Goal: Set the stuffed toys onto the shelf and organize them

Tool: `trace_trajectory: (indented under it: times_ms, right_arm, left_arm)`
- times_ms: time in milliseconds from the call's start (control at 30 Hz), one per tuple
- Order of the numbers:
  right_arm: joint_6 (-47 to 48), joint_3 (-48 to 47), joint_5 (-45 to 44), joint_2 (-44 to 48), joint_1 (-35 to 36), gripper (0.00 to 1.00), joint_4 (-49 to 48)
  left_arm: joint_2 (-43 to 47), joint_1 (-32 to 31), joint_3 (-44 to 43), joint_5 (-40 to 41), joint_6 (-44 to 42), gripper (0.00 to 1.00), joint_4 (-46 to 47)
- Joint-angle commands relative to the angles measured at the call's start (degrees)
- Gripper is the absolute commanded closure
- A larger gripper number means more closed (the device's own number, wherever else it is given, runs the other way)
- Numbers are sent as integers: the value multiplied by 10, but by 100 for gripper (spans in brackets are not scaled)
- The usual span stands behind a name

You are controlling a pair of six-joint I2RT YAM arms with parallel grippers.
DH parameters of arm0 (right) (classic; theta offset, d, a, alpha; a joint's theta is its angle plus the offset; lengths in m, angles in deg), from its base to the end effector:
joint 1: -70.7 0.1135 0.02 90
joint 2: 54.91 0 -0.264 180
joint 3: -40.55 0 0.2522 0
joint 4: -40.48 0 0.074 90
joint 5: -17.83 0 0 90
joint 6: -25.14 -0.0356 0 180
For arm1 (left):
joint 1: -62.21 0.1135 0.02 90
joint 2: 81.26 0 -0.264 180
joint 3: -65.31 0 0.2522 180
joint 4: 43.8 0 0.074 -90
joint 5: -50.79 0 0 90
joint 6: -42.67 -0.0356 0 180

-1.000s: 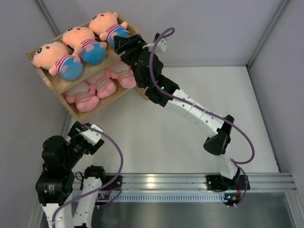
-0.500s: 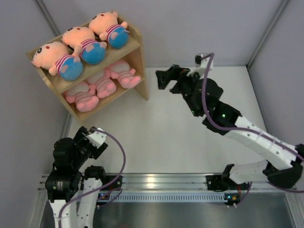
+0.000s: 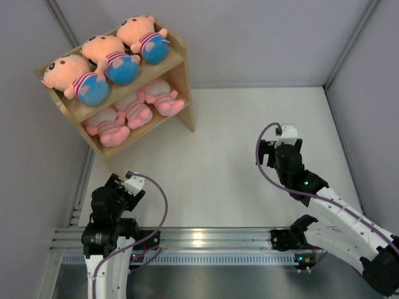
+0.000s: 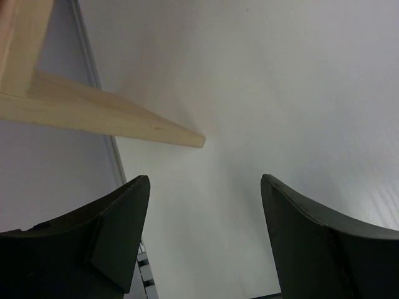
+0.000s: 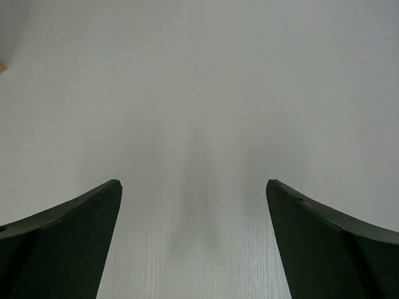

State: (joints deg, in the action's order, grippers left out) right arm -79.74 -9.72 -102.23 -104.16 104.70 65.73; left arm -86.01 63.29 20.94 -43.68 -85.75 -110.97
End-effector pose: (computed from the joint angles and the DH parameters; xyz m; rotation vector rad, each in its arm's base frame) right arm 0.1720 0.0945 0.2750 0.0097 1.9342 0.0439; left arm 0.0483 -0.0019 0.2455 0.7082 1.9431 0.3476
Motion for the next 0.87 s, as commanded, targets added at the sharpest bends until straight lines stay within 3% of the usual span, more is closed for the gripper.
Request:
trace_trajectory:
  times_ms: [0, 267, 567, 833]
  right_arm:
    - [63, 37, 19, 59, -11, 0, -92]
    - [97, 143, 0, 107, -21, 1, -202]
    - [-11, 97, -102, 47, -21, 1, -167]
    - [-26, 118, -78, 85, -22, 1, -205]
  left_arm:
    - [21, 0, 28, 57, 38, 21, 83]
    - [22, 1, 46, 71, 57, 17, 111]
    - [12, 16, 49, 89, 75, 16, 117]
    - [8, 21, 49, 89, 75, 16, 117]
